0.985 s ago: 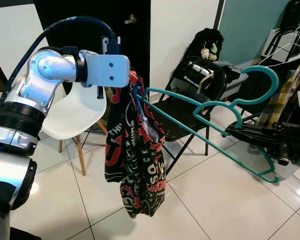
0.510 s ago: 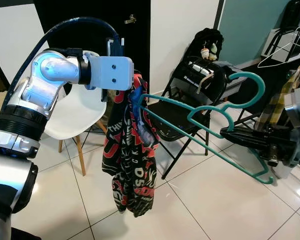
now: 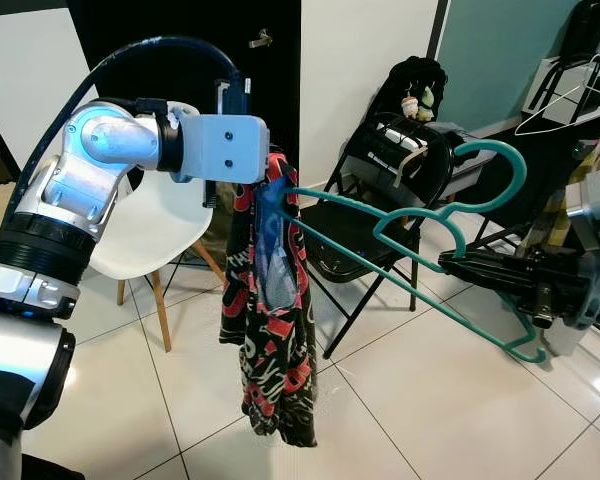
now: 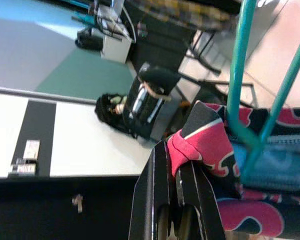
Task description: Hang hanger
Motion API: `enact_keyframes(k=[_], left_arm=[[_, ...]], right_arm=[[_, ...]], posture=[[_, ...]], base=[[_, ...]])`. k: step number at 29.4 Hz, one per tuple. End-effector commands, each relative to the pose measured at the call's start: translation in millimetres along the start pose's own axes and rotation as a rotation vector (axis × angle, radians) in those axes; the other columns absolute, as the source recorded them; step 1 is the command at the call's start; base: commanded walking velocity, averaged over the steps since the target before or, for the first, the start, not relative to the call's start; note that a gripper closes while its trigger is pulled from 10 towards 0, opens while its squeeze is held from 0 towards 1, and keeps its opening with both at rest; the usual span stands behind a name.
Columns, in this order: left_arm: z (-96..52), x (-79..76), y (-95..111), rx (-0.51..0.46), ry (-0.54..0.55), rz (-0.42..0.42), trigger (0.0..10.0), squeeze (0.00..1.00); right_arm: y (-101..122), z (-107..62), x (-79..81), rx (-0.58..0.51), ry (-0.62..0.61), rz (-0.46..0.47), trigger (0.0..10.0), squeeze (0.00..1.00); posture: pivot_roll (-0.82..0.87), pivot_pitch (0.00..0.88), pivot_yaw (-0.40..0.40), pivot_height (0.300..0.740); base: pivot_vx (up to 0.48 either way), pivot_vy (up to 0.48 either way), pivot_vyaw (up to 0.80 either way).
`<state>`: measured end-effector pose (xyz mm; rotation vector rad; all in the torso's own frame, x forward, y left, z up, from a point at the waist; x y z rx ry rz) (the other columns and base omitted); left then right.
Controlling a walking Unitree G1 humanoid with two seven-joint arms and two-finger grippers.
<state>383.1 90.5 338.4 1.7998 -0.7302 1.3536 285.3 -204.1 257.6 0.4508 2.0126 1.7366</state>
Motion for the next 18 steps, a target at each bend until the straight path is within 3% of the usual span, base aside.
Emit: enact_keyframes(k=[1, 11, 16, 18], left_arm=[[-8.4, 5.6, -6.4, 0.033, 0.024, 0.013, 10.0, 0.00], [-8.1, 5.8, -5.0, 0.029, 0.026, 0.006, 10.0, 0.00], [-6.0, 5.2, 1.1, -0.003, 0.023, 0.001, 10.0, 0.00], [-3.3, 3.1, 14.3, -0.071, 0.012, -0.008, 10.0, 0.00]], right_arm=[[1.9, -3.3, -0.4, 0.002, -0.017, -0.015, 10.0, 0.00], [-1.2, -11.5, 0.4, 0.022, -0.036, -0.006, 10.0, 0.00], [-1.2, -12.4, -0.6, 0.023, -0.045, -0.007, 10.0, 0.00], [-0.7, -11.0, -2.0, 0.020, -0.049, -0.007, 10.0, 0.00]], posture=[[-0.05, 0.000, 0.027, 0.740], [-0.06, 0.000, 0.029, 0.740], [-0.06, 0.000, 0.028, 0.740], [-0.06, 0.000, 0.025, 0.740]], base=[[0.000, 0.000, 0.00], [0.000, 0.000, 0.00], [0.000, 0.000, 0.00], [0.000, 0.000, 0.00]])
Point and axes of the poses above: a point about 5 cm out from each wrist's last joint towards the gripper, its own z axis pointing out of the wrist towards the gripper, its own y axis along the axis of the wrist's last joint, x = y × z, the point moved 6 cm from there along z, pointing out of the wrist towards the gripper, and after that the axes turned 3 degrees about z, right-handed, at the moved point
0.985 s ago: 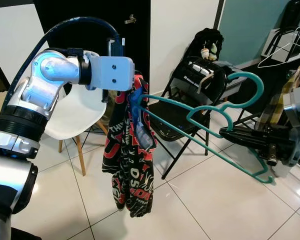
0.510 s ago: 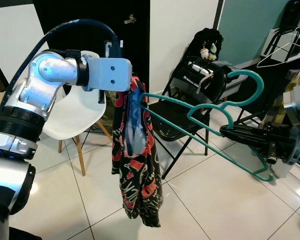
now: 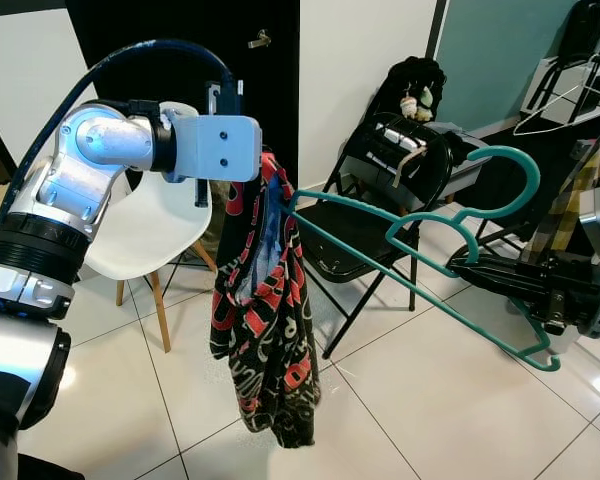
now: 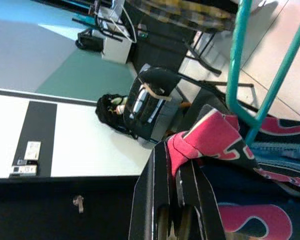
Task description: Hang hanger
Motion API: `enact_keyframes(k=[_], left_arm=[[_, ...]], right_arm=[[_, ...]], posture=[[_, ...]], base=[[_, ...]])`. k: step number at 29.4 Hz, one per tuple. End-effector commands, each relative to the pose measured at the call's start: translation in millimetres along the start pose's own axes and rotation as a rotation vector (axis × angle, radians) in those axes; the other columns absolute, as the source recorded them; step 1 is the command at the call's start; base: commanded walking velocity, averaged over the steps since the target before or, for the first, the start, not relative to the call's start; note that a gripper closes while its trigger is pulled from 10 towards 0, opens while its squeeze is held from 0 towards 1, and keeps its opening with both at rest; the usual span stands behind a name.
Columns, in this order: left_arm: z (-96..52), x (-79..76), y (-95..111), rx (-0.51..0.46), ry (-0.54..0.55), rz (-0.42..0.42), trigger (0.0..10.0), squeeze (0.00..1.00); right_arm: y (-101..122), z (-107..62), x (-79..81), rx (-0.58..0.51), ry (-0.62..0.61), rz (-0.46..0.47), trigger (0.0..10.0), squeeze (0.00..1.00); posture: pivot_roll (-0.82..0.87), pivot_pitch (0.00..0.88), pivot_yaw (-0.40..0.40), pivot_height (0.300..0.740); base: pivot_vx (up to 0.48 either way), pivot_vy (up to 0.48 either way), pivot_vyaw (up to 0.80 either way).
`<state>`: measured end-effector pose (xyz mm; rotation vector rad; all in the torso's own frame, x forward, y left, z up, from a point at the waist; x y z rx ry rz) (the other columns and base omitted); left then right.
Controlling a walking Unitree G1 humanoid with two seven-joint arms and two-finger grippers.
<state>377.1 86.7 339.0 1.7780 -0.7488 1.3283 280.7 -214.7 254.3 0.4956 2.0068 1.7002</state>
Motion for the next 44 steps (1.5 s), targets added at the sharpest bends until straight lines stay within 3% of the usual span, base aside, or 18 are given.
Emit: enact_keyframes(k=[1, 7, 16, 22, 31, 34, 37, 39, 40, 42, 44], left_arm=[[-3.0, 4.2, 7.5, -0.038, 0.017, -0.005, 10.0, 0.00], [6.3, -4.2, 28.7, -0.141, -0.017, -0.016, 10.0, 0.00], [13.9, -7.2, 37.9, -0.176, -0.036, -0.018, 10.0, 0.00], [12.1, -7.0, 26.2, -0.111, -0.044, 0.009, 10.0, 0.00], [-15.8, 14.2, -6.4, 0.061, 0.003, 0.059, 10.0, 0.00], [-17.4, 16.1, -4.1, 0.052, -0.003, 0.071, 10.0, 0.00], [-11.8, 10.6, 20.2, -0.068, -0.074, 0.100, 10.0, 0.00], [-11.8, 10.6, 20.2, -0.068, -0.074, 0.100, 10.0, 0.00], [-3.6, 1.5, 49.4, -0.206, -0.140, 0.089, 10.0, 0.00], [-3.6, 1.5, 49.4, -0.206, -0.140, 0.089, 10.0, 0.00], [0.2, -5.6, 71.4, -0.309, -0.182, 0.077, 10.0, 0.00]], right_arm=[[4.0, -0.2, -0.8, -0.001, -0.011, -0.015, 10.0, 0.00], [0.2, 16.5, 8.2, -0.007, 0.056, 0.000, 10.0, 0.00], [-0.7, 31.6, 17.1, -0.020, 0.117, 0.011, 10.0, 0.00], [-5.0, 35.5, 24.1, -0.008, 0.148, 0.025, 10.0, 0.00], [-8.1, 31.0, 25.1, 0.003, 0.151, 0.038, 10.0, 0.00], [-8.1, 31.5, 26.5, 0.001, 0.161, 0.042, 10.0, 0.00], [-6.9, 35.0, 30.5, -0.008, 0.197, 0.048, 10.0, 0.00], [-6.9, 35.0, 30.5, -0.008, 0.197, 0.048, 10.0, 0.00], [-5.9, 37.5, 29.1, -0.009, 0.202, 0.044, 10.0, 0.00], [-5.9, 37.5, 29.1, -0.009, 0.202, 0.044, 10.0, 0.00], [-4.9, 38.8, 27.3, -0.011, 0.200, 0.040, 10.0, 0.00]], posture=[[-0.06, 0.000, 0.025, 0.740], [-0.06, 0.000, 0.025, 0.740], [-0.05, 0.000, 0.022, 0.740], [-0.06, 0.000, 0.023, 0.740], [-0.06, 0.000, 0.022, 0.740], [-0.05, 0.000, 0.020, 0.740], [-0.05, 0.000, 0.015, 0.740], [-0.05, 0.000, 0.015, 0.740], [-0.04, 0.000, 0.013, 0.740], [-0.04, 0.000, 0.013, 0.740], [-0.04, 0.000, 0.013, 0.740]], base=[[0.000, 0.000, 0.00], [0.000, 0.000, 0.00], [0.000, 0.000, 0.00], [0.000, 0.000, 0.00], [0.000, 0.000, 0.00], [0.000, 0.000, 0.00], [0.000, 0.000, 0.00], [0.000, 0.000, 0.00], [0.000, 0.000, 0.00], [0.000, 0.000, 0.00], [0.000, 0.000, 0.00]])
Point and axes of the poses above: a point about 5 cm out from each wrist's last joint towards the gripper, its own z axis pointing out of the wrist towards the gripper, its own y axis along the axis of the wrist's last joint, x = y × z, the point moved 6 cm from there along z, pointing out of the wrist towards the gripper, and after that the axes turned 3 degrees about z, right-handed, at the moved point
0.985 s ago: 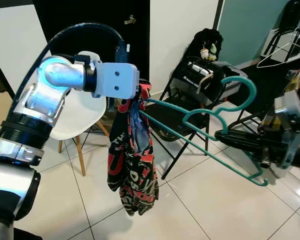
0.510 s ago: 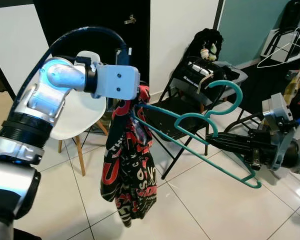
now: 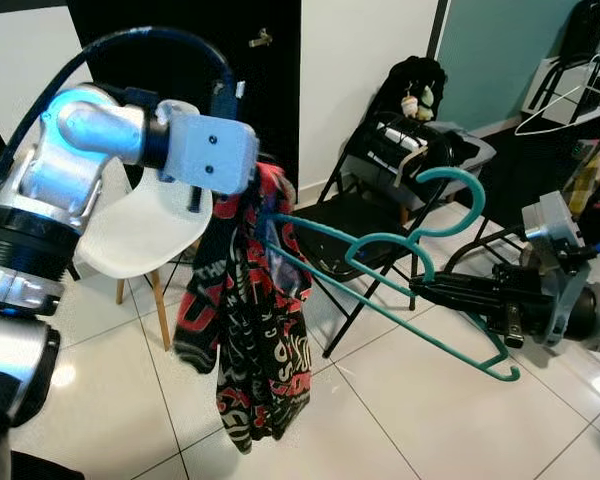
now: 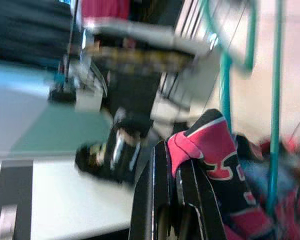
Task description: Hang hanger
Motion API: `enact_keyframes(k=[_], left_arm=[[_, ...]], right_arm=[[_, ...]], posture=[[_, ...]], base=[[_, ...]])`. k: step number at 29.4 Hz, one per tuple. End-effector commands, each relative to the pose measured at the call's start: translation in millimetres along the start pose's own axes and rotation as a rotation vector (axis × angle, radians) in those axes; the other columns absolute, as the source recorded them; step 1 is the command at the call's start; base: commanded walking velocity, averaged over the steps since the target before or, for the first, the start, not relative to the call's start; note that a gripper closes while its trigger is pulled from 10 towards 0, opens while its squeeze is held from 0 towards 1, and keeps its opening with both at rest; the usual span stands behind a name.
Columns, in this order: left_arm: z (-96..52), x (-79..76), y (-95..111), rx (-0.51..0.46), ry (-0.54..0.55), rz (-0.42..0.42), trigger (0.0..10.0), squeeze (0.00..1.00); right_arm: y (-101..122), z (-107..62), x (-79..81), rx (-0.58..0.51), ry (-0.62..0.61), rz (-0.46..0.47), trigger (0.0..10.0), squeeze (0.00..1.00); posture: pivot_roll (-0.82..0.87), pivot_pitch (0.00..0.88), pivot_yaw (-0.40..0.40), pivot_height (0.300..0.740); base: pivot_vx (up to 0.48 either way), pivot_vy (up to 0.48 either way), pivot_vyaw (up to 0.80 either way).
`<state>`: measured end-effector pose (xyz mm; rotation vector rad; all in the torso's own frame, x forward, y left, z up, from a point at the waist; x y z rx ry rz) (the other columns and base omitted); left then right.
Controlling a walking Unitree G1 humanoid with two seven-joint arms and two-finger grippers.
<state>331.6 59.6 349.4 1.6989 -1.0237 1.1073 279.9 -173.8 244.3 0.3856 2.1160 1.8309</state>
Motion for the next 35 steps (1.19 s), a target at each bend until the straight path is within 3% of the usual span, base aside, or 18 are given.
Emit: enact_keyframes(k=[1, 6, 10, 12, 15, 16, 17, 19, 20, 21, 23, 25, 27, 32, 33, 35], left_arm=[[5.8, -1.0, 16.9, -0.081, -0.019, 0.005, 10.0, 0.00], [14.1, 1.9, 43.4, -0.203, 0.007, -0.023, 10.0, 0.00], [16.4, 3.7, 47.6, -0.206, 0.038, -0.025, 10.0, 0.00], [16.6, 5.4, 43.0, -0.172, 0.061, -0.025, 10.0, 0.00], [2.8, 26.7, 12.8, -0.007, 0.193, -0.037, 10.0, 0.00], [2.8, 26.7, 12.8, -0.007, 0.193, -0.037, 10.0, 0.00], [-13.6, 44.1, -3.9, 0.086, 0.267, -0.052, 10.0, 0.00], [-17.4, 47.6, -7.0, 0.105, 0.281, -0.056, 10.0, 0.00], [-31.8, 58.7, -24.3, 0.196, 0.340, -0.060, 10.0, 0.00], [-31.8, 58.7, -24.3, 0.196, 0.340, -0.060, 10.0, 0.00], [-53.8, 72.1, -44.8, 0.315, 0.421, -0.063, 10.0, 0.00], [-58.2, 74.2, -46.4, 0.324, 0.438, -0.071, 10.0, 0.00], [-58.2, 74.2, -46.4, 0.324, 0.438, -0.071, 10.0, 0.00], [-27.0, 62.2, -11.0, 0.072, 0.382, -0.167, 10.0, 0.00], [-27.0, 62.2, -11.0, 0.072, 0.382, -0.167, 10.0, 0.00], [-15.5, 56.2, 3.5, -0.018, 0.343, -0.198, 10.0, 0.00]], right_arm=[[-2.2, 4.9, 2.2, 0.003, 0.025, 0.011, 10.0, 0.00], [-0.2, 4.8, -3.6, -0.011, -0.010, -0.005, 10.0, 0.00], [1.2, 4.2, -7.2, -0.019, -0.035, -0.011, 10.0, 0.00], [1.8, 4.0, -8.6, -0.023, -0.046, -0.014, 10.0, 0.00], [2.3, 2.9, -11.0, -0.031, -0.070, -0.017, 10.0, 0.00], [2.3, 2.9, -11.0, -0.031, -0.070, -0.017, 10.0, 0.00], [2.0, 1.7, -11.9, -0.030, -0.081, -0.018, 10.0, 0.00], [2.0, 1.4, -12.1, -0.030, -0.083, -0.018, 10.0, 0.00], [1.9, 0.2, -11.8, -0.032, -0.089, -0.018, 10.0, 0.00], [1.9, 0.2, -11.8, -0.032, -0.089, -0.018, 10.0, 0.00], [1.5, -1.9, -12.4, -0.035, -0.104, -0.017, 10.0, 0.00], [1.5, -3.2, -13.5, -0.037, -0.115, -0.016, 10.0, 0.00], [1.5, -3.2, -13.5, -0.037, -0.115, -0.016, 10.0, 0.00], [3.7, -5.6, -18.6, -0.046, -0.147, -0.023, 10.0, 0.00], [3.7, -5.6, -18.6, -0.046, -0.147, -0.023, 10.0, 0.00], [4.9, -5.9, -20.2, -0.050, -0.154, -0.026, 10.0, 0.00]], posture=[[-0.04, 0.000, 0.013, 0.740], [-0.04, 0.000, 0.017, 0.740], [-0.04, 0.000, 0.019, 0.740], [-0.05, 0.000, 0.021, 0.740], [-0.05, 0.000, 0.023, 0.740], [-0.05, 0.000, 0.023, 0.740], [-0.05, 0.000, 0.023, 0.740], [-0.05, 0.000, 0.023, 0.740], [-0.05, 0.000, 0.023, 0.740], [-0.05, 0.000, 0.023, 0.740], [-0.05, 0.000, 0.029, 0.740], [-0.05, 0.000, 0.028, 0.740], [-0.05, 0.000, 0.028, 0.740], [-0.06, 0.000, 0.027, 0.740], [-0.06, 0.000, 0.027, 0.740], [-0.06, 0.000, 0.026, 0.740]], base=[[0.000, 0.000, 0.00], [0.000, 0.000, 0.00], [0.000, 0.000, 0.00], [0.000, 0.000, 0.00], [0.000, 0.000, 0.00], [0.000, 0.000, 0.00], [0.000, 0.000, 0.00], [0.000, 0.000, 0.00], [0.000, 0.000, 0.00], [0.000, 0.000, 0.00], [0.000, 0.000, 0.00], [0.000, 0.000, 0.00], [0.000, 0.000, 0.00], [0.000, 0.000, 0.00], [0.000, 0.000, 0.00], [0.000, 0.000, 0.00]])
Point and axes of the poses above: a point about 5 cm out from each wrist's last joint towards the gripper, its own z axis pointing out of the wrist towards the gripper, its own y axis along the axis of the wrist's last joint, x = y × z, the point moved 6 cm from there along z, pointing out of the wrist towards the gripper, and after that the axes turned 3 degrees about z, right-handed, at the moved point
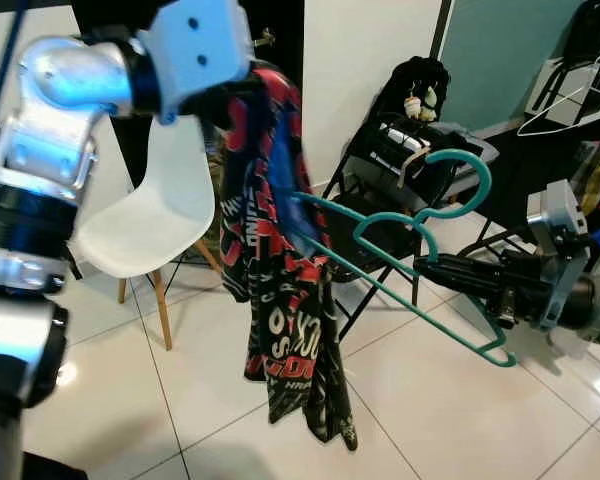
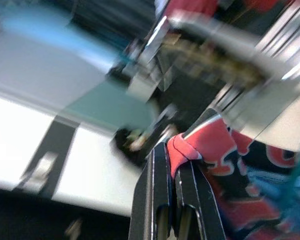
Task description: Hang hanger
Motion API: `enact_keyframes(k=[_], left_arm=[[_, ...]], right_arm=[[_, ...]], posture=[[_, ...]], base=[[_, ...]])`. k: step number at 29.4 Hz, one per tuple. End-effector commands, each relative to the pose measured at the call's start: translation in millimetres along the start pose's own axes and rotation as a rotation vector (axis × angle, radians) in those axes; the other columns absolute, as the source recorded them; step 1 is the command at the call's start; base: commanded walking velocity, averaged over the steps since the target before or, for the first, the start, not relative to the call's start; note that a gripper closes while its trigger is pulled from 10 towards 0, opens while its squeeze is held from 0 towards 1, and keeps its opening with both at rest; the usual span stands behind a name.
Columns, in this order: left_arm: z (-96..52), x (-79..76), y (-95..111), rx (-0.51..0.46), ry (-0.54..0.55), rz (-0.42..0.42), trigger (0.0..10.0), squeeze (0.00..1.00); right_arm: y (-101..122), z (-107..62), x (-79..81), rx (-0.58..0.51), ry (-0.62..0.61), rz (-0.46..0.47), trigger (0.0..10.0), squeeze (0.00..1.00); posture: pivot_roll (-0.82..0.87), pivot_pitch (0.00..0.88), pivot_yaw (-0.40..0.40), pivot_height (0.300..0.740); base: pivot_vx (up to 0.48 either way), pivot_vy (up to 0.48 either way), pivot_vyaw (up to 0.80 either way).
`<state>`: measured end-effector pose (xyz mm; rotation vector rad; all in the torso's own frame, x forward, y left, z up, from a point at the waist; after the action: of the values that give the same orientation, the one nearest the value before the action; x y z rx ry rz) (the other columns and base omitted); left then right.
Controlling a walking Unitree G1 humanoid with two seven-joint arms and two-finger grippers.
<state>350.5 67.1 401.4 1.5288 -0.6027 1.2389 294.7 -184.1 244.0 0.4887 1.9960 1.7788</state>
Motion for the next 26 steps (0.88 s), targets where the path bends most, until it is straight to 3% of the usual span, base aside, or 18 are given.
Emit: enact_keyframes(k=[1, 5, 6, 8, 9, 13, 16, 18, 20, 21, 22, 24, 26], left_arm=[[5.4, -9.7, 18.7, -0.093, -0.049, -0.028, 10.0, 0.00], [10.8, -19.9, 23.4, -0.126, -0.085, -0.046, 10.0, 0.00], [15.4, -28.9, 24.0, -0.134, -0.109, -0.057, 10.0, 0.00], [15.4, -28.9, 24.0, -0.134, -0.109, -0.057, 10.0, 0.00], [19.5, -39.4, 24.8, -0.141, -0.138, -0.068, 10.0, 0.00], [21.8, -47.1, 26.3, -0.146, -0.160, -0.080, 10.0, 0.00], [29.9, -69.9, 43.4, -0.208, -0.229, -0.181, 10.0, 0.00], [30.7, -71.7, 46.3, -0.218, -0.232, -0.195, 10.0, 0.00], [32.1, -63.9, 48.3, -0.222, -0.197, -0.197, 10.0, 0.00], [33.6, -50.9, 51.0, -0.233, -0.144, -0.204, 10.0, 0.00], [33.6, -50.9, 51.0, -0.233, -0.144, -0.204, 10.0, 0.00], [38.4, -3.5, 77.7, -0.364, 0.032, -0.273, 10.0, 0.00], [38.4, -3.5, 77.7, -0.364, 0.032, -0.273, 10.0, 0.00]], right_arm=[[7.3, -1.9, -3.6, -0.025, -0.020, -0.025, 10.0, 0.00], [7.7, -1.8, -4.2, -0.028, -0.023, -0.026, 10.0, 0.00], [8.3, -1.8, -4.7, -0.031, -0.027, -0.027, 10.0, 0.00], [8.3, -1.8, -4.7, -0.031, -0.027, -0.027, 10.0, 0.00], [9.1, -1.9, -5.5, -0.037, -0.034, -0.029, 10.0, 0.00], [9.8, -2.0, -6.1, -0.041, -0.039, -0.030, 10.0, 0.00], [11.4, -0.3, -8.8, -0.062, -0.055, -0.028, 10.0, 0.00], [11.8, 0.9, -8.9, -0.067, -0.055, -0.027, 10.0, 0.00], [11.5, 3.0, -8.4, -0.069, -0.052, -0.026, 10.0, 0.00], [11.0, 5.3, -7.5, -0.072, -0.047, -0.023, 10.0, 0.00], [11.0, 5.3, -7.5, -0.072, -0.047, -0.023, 10.0, 0.00], [7.2, 17.6, -3.9, -0.082, -0.029, -0.007, 10.0, 0.00], [7.2, 17.6, -3.9, -0.082, -0.029, -0.007, 10.0, 0.00]], posture=[[-0.06, 0.000, 0.024, 0.740], [-0.06, 0.000, 0.024, 0.740], [-0.06, 0.000, 0.028, 0.740], [-0.06, 0.000, 0.028, 0.740], [-0.06, 0.000, 0.030, 0.740], [-0.06, 0.000, 0.030, 0.740], [-0.05, 0.000, 0.031, 0.740], [-0.05, 0.000, 0.031, 0.740], [-0.05, 0.000, 0.029, 0.740], [-0.05, 0.000, 0.029, 0.740], [-0.05, 0.000, 0.029, 0.740], [-0.05, 0.000, 0.024, 0.740], [-0.05, 0.000, 0.024, 0.740]], base=[[0.000, 0.000, 0.00], [0.000, 0.000, 0.00], [0.000, 0.000, 0.00], [0.000, 0.000, 0.00], [0.000, 0.000, 0.00], [0.000, 0.000, 0.00], [0.000, 0.000, 0.00], [0.000, 0.000, 0.00], [0.000, 0.000, 0.00], [0.000, 0.000, 0.00], [0.000, 0.000, 0.00], [0.000, 0.000, 0.00], [0.000, 0.000, 0.00]])
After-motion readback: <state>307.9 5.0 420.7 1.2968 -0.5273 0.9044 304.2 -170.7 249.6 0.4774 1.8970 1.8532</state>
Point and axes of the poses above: a point about 5 cm out from each wrist's last joint towards the gripper, its own z axis pointing out of the wrist towards the gripper, its own y axis along the axis of the wrist's last joint, x = y × z, the point moved 6 cm from there along z, pointing out of the wrist towards the gripper, and after that the axes turned 3 degrees about z, right-handed, at the moved point
